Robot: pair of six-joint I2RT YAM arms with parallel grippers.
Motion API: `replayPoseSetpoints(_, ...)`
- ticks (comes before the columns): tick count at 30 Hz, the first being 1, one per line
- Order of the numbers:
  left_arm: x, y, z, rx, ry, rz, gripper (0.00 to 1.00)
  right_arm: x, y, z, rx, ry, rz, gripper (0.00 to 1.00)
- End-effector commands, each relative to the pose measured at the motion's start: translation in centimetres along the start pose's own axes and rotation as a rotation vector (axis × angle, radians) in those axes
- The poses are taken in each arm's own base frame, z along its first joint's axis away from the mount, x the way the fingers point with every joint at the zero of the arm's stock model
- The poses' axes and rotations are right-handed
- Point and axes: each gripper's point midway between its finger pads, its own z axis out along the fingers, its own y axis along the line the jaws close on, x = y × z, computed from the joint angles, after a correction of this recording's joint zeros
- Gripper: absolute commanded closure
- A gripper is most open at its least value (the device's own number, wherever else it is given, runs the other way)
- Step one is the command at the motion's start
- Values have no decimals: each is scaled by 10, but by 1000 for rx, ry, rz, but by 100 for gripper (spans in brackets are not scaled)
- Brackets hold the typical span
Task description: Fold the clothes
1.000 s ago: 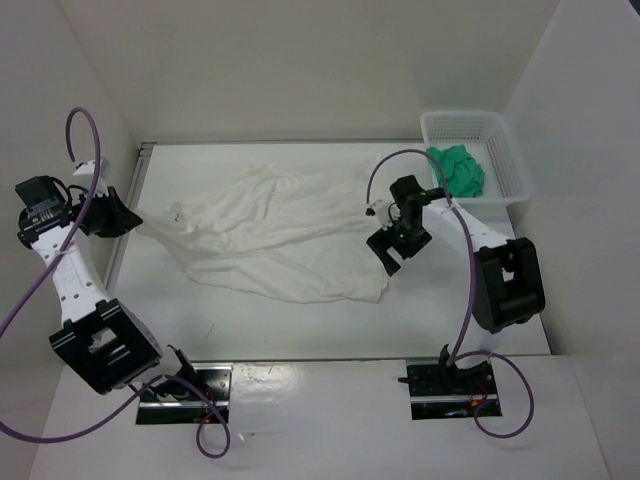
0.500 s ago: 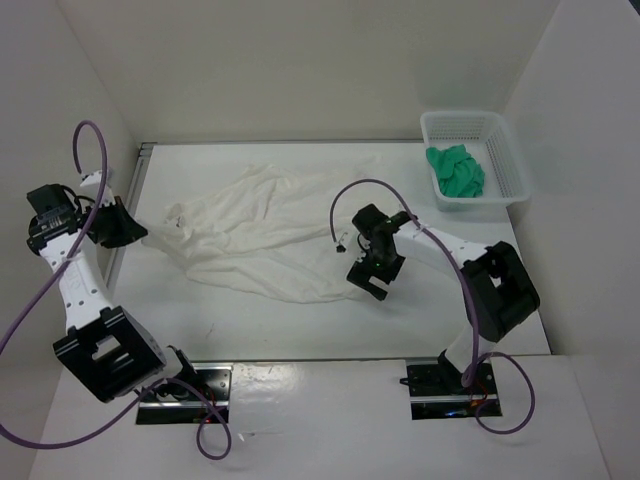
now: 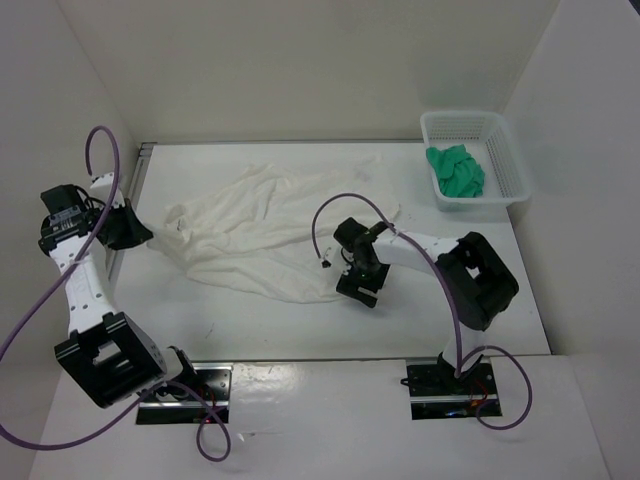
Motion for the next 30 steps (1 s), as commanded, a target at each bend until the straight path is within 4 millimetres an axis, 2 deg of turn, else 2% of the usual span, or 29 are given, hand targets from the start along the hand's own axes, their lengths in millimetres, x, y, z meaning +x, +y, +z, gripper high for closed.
replayPoseSetpoints(1, -10, -3, -4, -24, -43, 22, 100, -6, 0, 13, -9, -12, -7, 19)
replayPoseSetpoints(2, -7, -5, -2, -16, -34, 23, 100, -8, -1, 13, -5, -20, -7, 22)
replayPoseSetpoints(3, -7, -5, -2, -16, -33, 23, 100, -6, 0, 16, -11, -8, -7, 30)
replayPoseSetpoints(5, -7, -5, -2, -16, -33, 23, 100, -6, -2, 19, -1, -1, 2, 40)
replayPoseSetpoints(6, -9, -4, -2, -18, -41, 28, 100, -6, -2, 19, -1, -1, 2, 52)
replayPoseSetpoints(7, -9, -4, -2, -18, -41, 28, 100, -7, -5, 17, 10, 1, 2, 59)
replayPoseSetpoints(8, -9, -4, -2, -18, -41, 28, 100, -13, -10, 7, 34, -20, 2, 70)
replayPoseSetpoints(9, -9, -4, -2, -18, -41, 28, 100, -16, -12, 1, 41, -34, 3, 75)
replayPoseSetpoints(11, -9, -4, -2, -18, -41, 28, 100, -24, -28, -19, 84, -78, 22, 82)
replayPoseSetpoints(13, -9, -4, -2, -18, -41, 28, 100, -29, -48, -44, 148, -131, 32, 82)
replayPoseSetpoints(16, -9, -4, -2, -18, -41, 28, 100, -33, -91, -84, 250, -212, 101, 79)
replayPoseSetpoints(17, -9, -4, -2, -18, -41, 28, 100, -26, -105, -89, 266, -217, 143, 78)
replayPoseSetpoints(19, -9, -4, -2, -18, -41, 28, 100, -26, -123, -107, 315, -269, 184, 75)
replayPoseSetpoints(20, -9, -4, -2, -18, -41, 28, 100, -21, -132, -108, 329, -274, 212, 73)
replayPoseSetpoints(21, -9, -4, -2, -18, -41, 28, 100, -22, -142, -114, 364, -302, 236, 64)
replayPoseSetpoints(24, -9, -4, -2, -18, -41, 28, 100, -15, -165, -116, 447, -319, 323, 40)
replayPoseSetpoints(25, -9, -4, -2, -18, -41, 28, 100, -8, -172, -110, 463, -308, 380, 33)
replayPoseSetpoints(27, -9, -7, 0, -11, -39, 34, 100, -3, -190, -108, 521, -319, 480, 23)
replayPoseSetpoints(28, -5, -7, 1, -9, -31, 29, 100, 7, -197, -108, 528, -315, 524, 23)
replayPoseSetpoints(30, -5, -7, 1, -9, -31, 29, 100, -2, -193, -107, 456, -347, 525, 22)
